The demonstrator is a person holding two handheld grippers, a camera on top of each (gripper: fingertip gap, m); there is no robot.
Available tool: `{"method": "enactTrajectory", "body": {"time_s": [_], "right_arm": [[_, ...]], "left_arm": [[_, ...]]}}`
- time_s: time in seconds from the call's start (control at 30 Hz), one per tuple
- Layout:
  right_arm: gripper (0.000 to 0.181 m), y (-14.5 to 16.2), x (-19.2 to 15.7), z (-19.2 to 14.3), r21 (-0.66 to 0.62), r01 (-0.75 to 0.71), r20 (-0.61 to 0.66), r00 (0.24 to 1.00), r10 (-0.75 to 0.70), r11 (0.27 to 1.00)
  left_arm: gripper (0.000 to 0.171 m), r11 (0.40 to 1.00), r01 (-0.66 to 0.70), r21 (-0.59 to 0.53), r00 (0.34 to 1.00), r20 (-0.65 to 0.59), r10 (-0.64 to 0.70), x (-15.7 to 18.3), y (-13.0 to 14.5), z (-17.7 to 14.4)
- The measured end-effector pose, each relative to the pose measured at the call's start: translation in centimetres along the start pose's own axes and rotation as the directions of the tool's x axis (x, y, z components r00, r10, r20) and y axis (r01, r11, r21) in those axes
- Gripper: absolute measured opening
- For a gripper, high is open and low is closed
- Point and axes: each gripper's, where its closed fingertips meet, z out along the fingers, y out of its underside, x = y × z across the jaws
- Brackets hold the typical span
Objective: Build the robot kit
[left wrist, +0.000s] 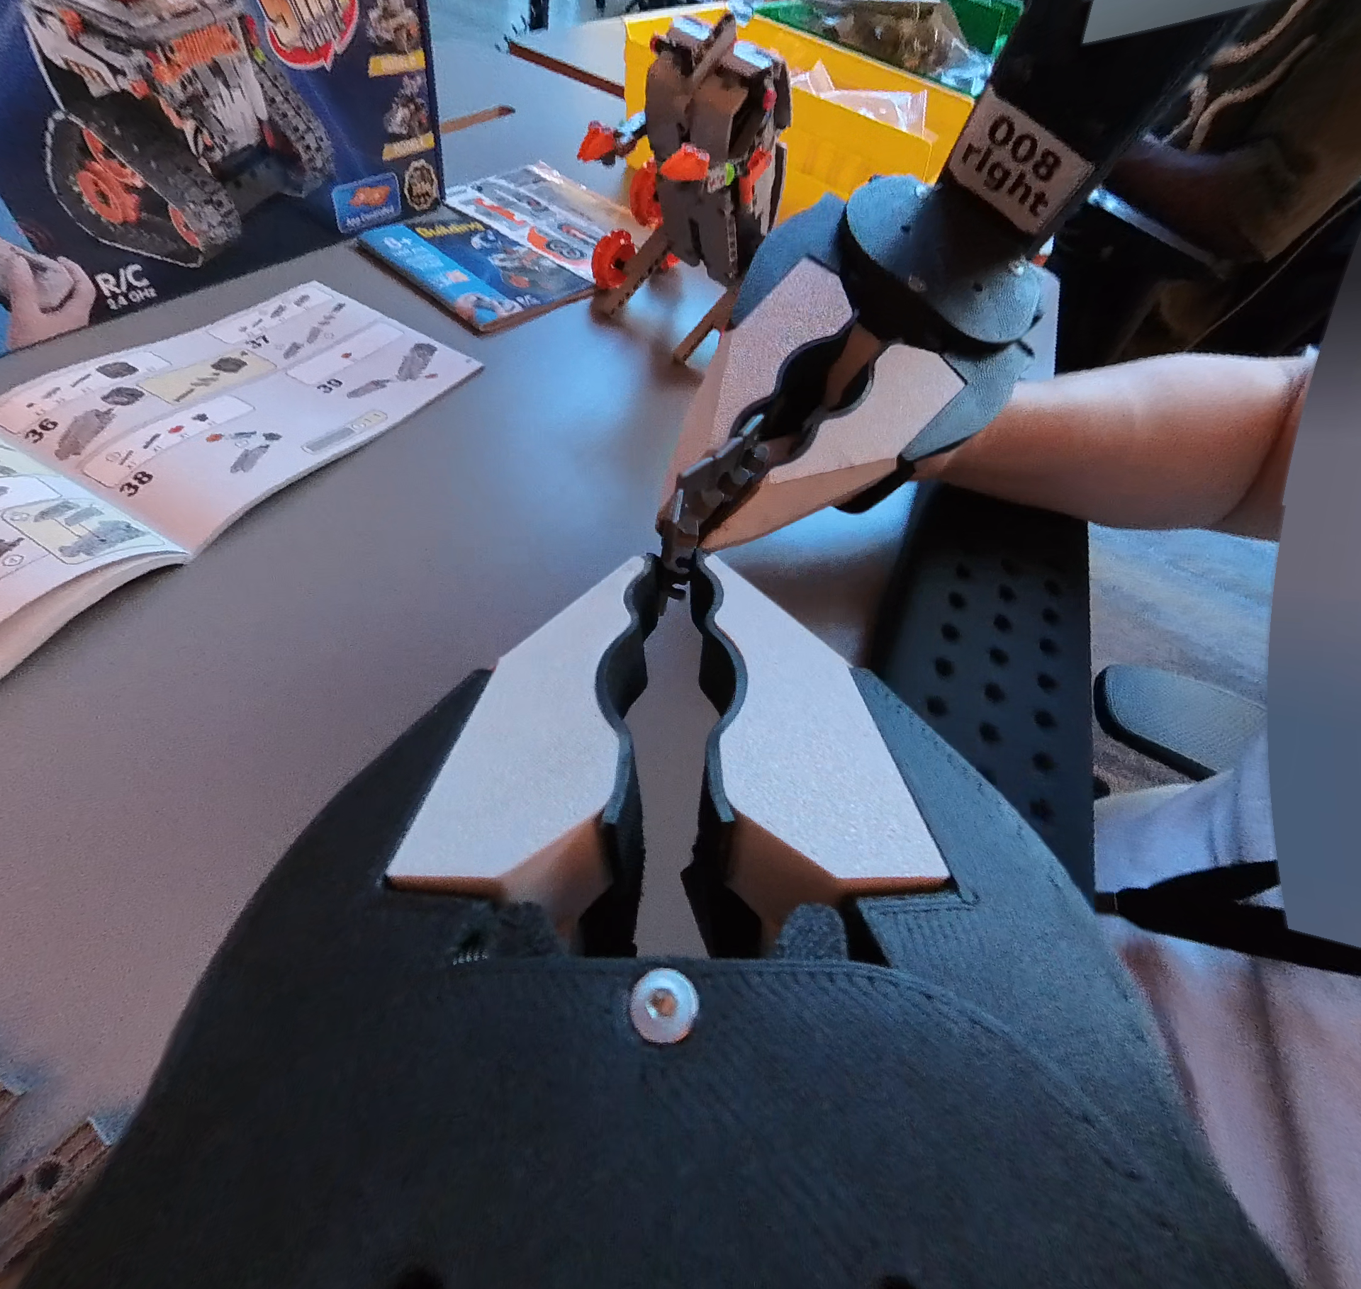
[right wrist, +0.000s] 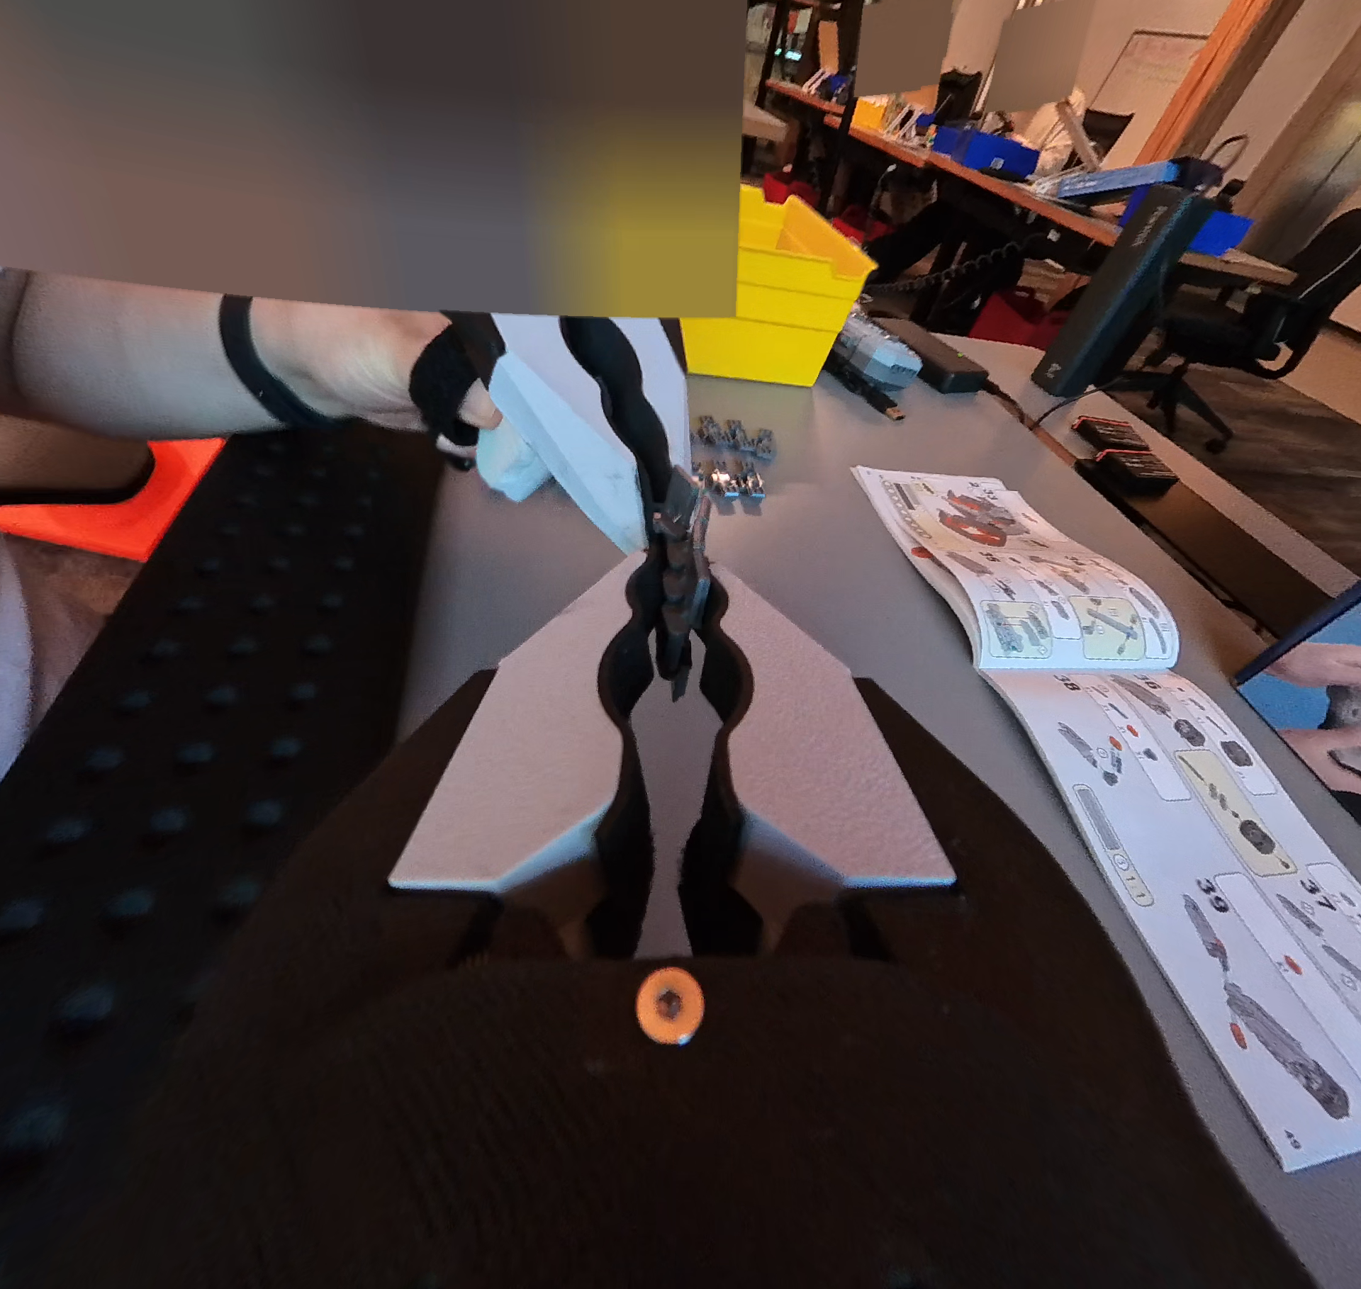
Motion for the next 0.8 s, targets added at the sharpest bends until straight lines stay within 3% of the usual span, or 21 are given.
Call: {"method": "enactTrajectory", "body": {"time_s": [0.3,0.5,0.67,0.73,0.8], "right_arm": [[0.005,1.8,-0.9,0.6,-0.113,0.124,0.042,0.992,-0.120,0.986],[0.005,2.0,-1.5,0.5,-0.105,0.126,0.096,0.989,-0.116,0.986],[0.005,1.1,-1.2,0.2,-0.022,-0.104,0.165,0.981,0.106,0.994],[0.006,0.7,-0.3,0.5,0.012,-0.354,0.210,0.915,0.344,0.935],[0.005,0.3,0.5,0.6,0.029,-0.476,0.234,0.858,0.457,0.879]], "left_arm": [[0.005,0.992,0.014,-0.124,0.998,-0.063,-0.022,0.0,2.1,0.4],[0.005,0.989,0.003,-0.149,0.991,-0.133,-0.023,0.6,2.5,0.4],[0.006,0.995,0.024,-0.093,0.987,-0.156,-0.038,0.6,1.3,0.1],[0.006,0.994,0.095,-0.046,0.982,-0.159,-0.101,0.0,0.4,0.0],[0.006,0.987,0.161,-0.006,0.974,-0.163,-0.160,-0.5,-0.3,0.0]]}}
